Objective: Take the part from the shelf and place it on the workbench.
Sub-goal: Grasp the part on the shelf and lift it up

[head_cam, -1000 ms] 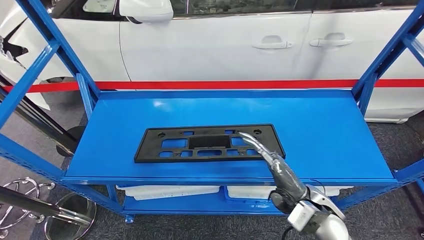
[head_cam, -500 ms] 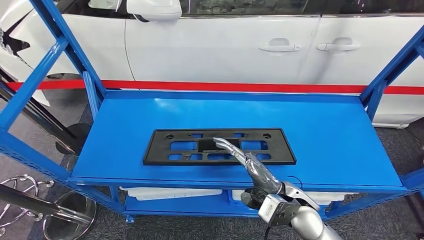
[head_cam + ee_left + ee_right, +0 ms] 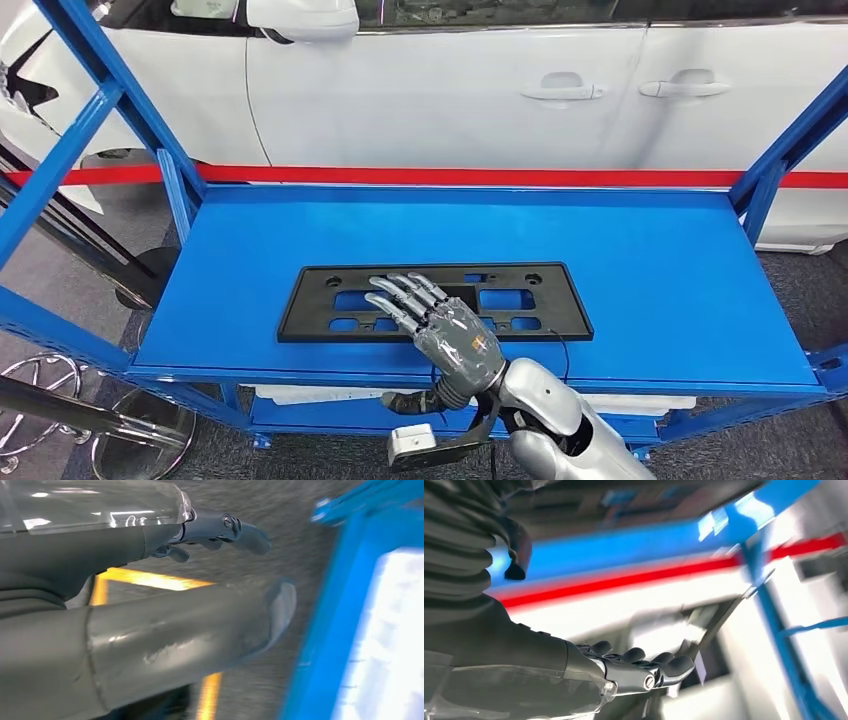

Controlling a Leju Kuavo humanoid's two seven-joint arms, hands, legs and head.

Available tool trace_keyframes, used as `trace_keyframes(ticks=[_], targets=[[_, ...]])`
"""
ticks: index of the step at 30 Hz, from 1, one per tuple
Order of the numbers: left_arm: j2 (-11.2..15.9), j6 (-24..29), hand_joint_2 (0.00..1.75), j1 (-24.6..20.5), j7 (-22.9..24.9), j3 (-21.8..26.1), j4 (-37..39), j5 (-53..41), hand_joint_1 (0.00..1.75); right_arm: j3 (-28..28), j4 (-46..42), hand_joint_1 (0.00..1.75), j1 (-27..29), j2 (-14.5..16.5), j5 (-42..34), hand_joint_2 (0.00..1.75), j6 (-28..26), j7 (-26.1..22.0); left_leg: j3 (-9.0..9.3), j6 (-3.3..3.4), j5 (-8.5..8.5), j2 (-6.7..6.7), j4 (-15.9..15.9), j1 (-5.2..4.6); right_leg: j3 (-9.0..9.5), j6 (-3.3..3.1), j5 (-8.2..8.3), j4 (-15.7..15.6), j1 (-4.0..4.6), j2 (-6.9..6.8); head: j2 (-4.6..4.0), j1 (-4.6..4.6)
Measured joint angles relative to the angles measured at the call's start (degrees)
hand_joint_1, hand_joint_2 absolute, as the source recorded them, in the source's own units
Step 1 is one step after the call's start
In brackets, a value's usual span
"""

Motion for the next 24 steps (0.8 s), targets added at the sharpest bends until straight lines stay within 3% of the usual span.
trace_keyframes(ticks=[1,3,4,5,6,7,9,10,13,15,16,18,19,20,21,22,24], targets=[[0.0,0.9,0.0,0.0,1.9,0.0,0.0,-0.6,0.0,0.8,1.1,0.0,-0.2,0.6,3.6,1.75,-2.2,1.3,-1.12,-0.47,-1.41,0.06,2.6,0.16,0.22,-0.19,-0.09,-0.1,-0.12,-0.05,0.0,0.01],[-0.1,2.2,0.0,0.2,5.4,-0.2,0.0,-1.7,0.0,2.4,3.9,0.0,-0.7,1.7,8.3,1.75,-4.9,3.2,-5.28,-1.31,-4.84,0.17,10.6,0.62,0.47,-0.47,-0.3,-0.1,-0.16,-0.11,0.0,0.01],[-0.1,2.8,0.0,0.3,7.0,-0.2,0.1,-2.2,0.0,3.2,5.4,0.0,-0.9,2.3,10.1,1.75,-5.7,4.1,-7.43,-1.55,-5.87,0.19,14.3,0.82,0.51,-0.51,-0.42,0.0,-0.15,-0.12,0.0,0.01],[-0.1,3.2,0.0,0.4,8.3,-0.3,0.1,-2.6,0.0,3.8,6.7,0.0,-1.0,2.7,11.5,1.75,-6.1,4.9,-8.84,-1.67,-5.78,0.2,16.2,0.96,0.6,-0.53,-0.56,0.1,-0.15,-0.12,0.0,0.0],[-0.1,3.6,0.0,0.5,9.5,-0.3,0.1,-3.0,0.0,4.3,8.0,0.0,-1.1,3.1,12.8,1.75,-6.5,5.7,-9.12,-1.66,-4.49,0.21,15.7,1.05,0.77,-0.52,-0.72,0.1,-0.15,-0.1,0.0,0.0],[-0.1,3.9,0.0,0.6,10.6,-0.4,0.1,-3.4,0.0,4.8,9.2,0.0,-1.4,3.6,14.3,1.75,-6.8,6.5,-8.21,-1.51,-2.16,0.21,12.8,1.08,1.05,-0.48,-0.89,0.1,-0.15,-0.05,0.0,0.0],[-0.1,4.4,0.0,0.7,12.1,-0.6,0.1,-4.0,0.0,5.6,11.7,0.0,-2.2,4.5,16.7,1.75,-7.2,8.0,-4.83,-0.86,2.52,0.2,4.5,0.85,1.64,-0.29,-1.16,0.0,-0.07,0.05,0.0,0.01],[-0.1,4.4,0.0,0.7,12.4,-0.7,0.1,-4.2,0.0,5.9,12.9,0.0,-2.6,5.0,17.6,1.75,-7.2,8.5,-3.51,-0.48,3.73,0.19,1.4,0.66,1.76,-0.11,-1.21,-0.1,-0.02,0.09,0.0,0.01],[-0.1,4.5,0.0,0.7,12.6,-0.8,0.1,-4.8,0.0,6.9,15.9,0.0,-3.5,5.9,19.4,1.75,-7.3,9.2,-2.5,0.27,3.94,0.14,-1.2,0.4,1.75,0.63,-0.99,-0.6,0.1,0.08,0.0,0.01],[-0.1,4.4,0.0,0.8,12.4,-0.8,0.1,-5.1,0.0,7.3,17.0,0.0,-3.9,6.2,20.3,1.75,-7.3,9.5,-2.18,0.74,4.33,0.21,-2.1,0.71,1.45,1.17,-1.85,0.3,0.17,0.02,0.0,0.02],[-0.2,4.4,0.0,0.9,12.3,-0.8,0.1,-5.1,0.0,7.4,17.4,0.0,-4.2,6.2,20.6,1.75,-7.1,9.6,-2.01,1.02,4.5,0.28,-2.4,0.85,0.53,1.38,-3.21,2.4,0.18,0.01,0.0,0.02],[-0.2,4.3,0.0,0.8,12.0,-0.8,0.1,-5.3,0.0,7.6,18.2,0.0,-4.5,6.2,21.0,1.75,-6.5,9.8,-1.9,1.35,4.54,0.34,-2.6,0.87,-3.06,1.59,-7.07,9.9,0.14,0.0,0.0,0.03],[-0.2,4.3,0.0,0.8,11.8,-0.8,0.1,-5.4,0.0,7.7,18.7,0.0,-4.5,6.2,21.2,1.75,-6.0,10.0,-1.89,1.46,4.48,0.35,-2.5,0.82,-4.95,1.66,-8.44,13.7,0.12,0.0,0.0,0.03],[-0.2,4.2,0.0,0.8,11.6,-0.8,0.1,-5.6,0.0,7.8,19.2,0.0,-4.5,6.1,21.5,1.75,-5.6,10.3,-1.86,1.5,4.39,0.34,-2.4,0.79,-6.19,1.72,-8.77,15.9,0.12,0.0,0.0,0.03],[-0.2,4.2,0.0,0.8,11.5,-0.8,0.1,-5.8,0.0,7.9,19.7,0.0,-4.5,6.1,21.7,1.75,-5.4,10.8,-1.77,1.51,4.26,0.3,-2.3,0.77,-6.37,1.73,-7.9,15.9,0.11,-0.01,0.0,0.03],[-0.2,4.2,0.0,0.9,11.3,-0.8,0.1,-6.0,0.0,8.0,20.1,0.0,-4.5,6.1,22.0,1.75,-5.3,11.4,-1.6,1.45,4.09,0.25,-2.2,0.78,-5.39,1.69,-6.0,13.6,0.09,-0.03,0.0,0.02],[-0.3,4.1,0.0,0.8,11.0,-0.7,0.1,-6.3,0.0,8.0,21.0,0.0,-4.6,6.1,22.8,1.75,-5.5,12.8,-1.22,1.11,3.61,0.12,-2.0,0.67,-1.65,1.44,-1.73,5.6,0.13,-0.05,0.0,0.03]])
